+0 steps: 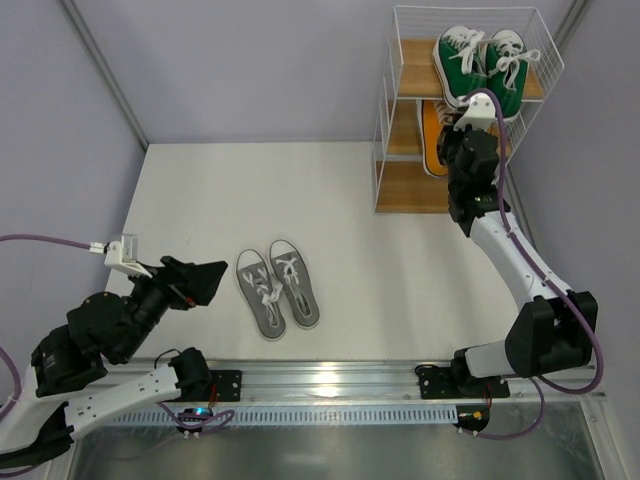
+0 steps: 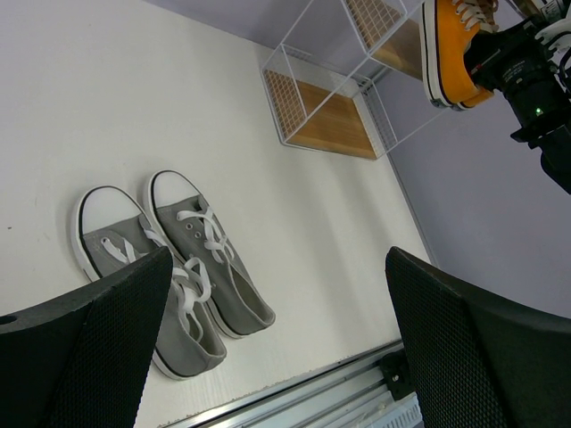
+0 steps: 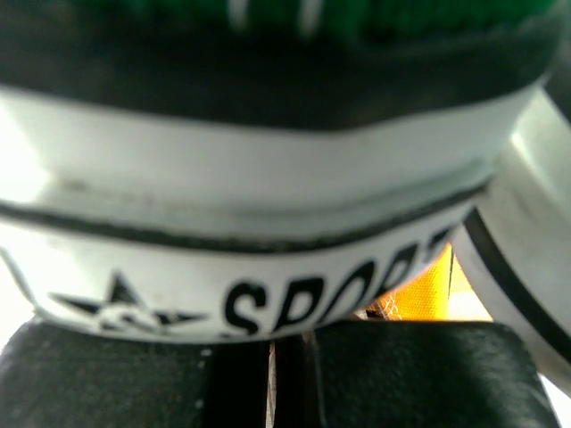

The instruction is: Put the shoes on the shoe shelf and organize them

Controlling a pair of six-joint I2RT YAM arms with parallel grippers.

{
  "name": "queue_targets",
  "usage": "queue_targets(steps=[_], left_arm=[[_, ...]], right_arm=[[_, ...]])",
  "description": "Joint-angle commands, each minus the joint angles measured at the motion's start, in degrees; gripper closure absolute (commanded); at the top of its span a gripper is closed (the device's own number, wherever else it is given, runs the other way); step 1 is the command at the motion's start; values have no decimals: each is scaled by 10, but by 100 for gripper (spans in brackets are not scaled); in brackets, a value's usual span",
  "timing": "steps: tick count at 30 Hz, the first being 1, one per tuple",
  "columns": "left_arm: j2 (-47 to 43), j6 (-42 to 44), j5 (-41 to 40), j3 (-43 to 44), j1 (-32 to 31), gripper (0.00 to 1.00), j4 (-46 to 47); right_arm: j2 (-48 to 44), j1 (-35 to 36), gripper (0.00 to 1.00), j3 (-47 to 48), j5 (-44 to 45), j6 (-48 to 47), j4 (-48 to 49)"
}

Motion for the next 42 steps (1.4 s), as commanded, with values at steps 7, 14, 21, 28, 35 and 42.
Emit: queue_targets(steps=[7, 14, 21, 28, 35, 42], left_arm=[[8, -6, -12, 15, -1, 0, 2], [2, -11, -11, 9, -1, 0, 4], [1, -13, -6, 8, -1, 0, 3], [-5, -16, -9, 10, -1, 0, -1], [-5, -16, -10, 12, -1, 0, -2], [-6, -13, -10, 11, -1, 0, -1]], right_arm=[[-7, -8, 92, 25, 20, -10, 104], [-21, -8, 91, -2, 20, -2, 95], [-11, -8, 91, -2, 23, -2, 94], [11, -8, 91, 30, 24, -2, 81], [18, -8, 69, 41, 21, 5, 80], [-13, -8, 50, 19, 6, 10, 78]])
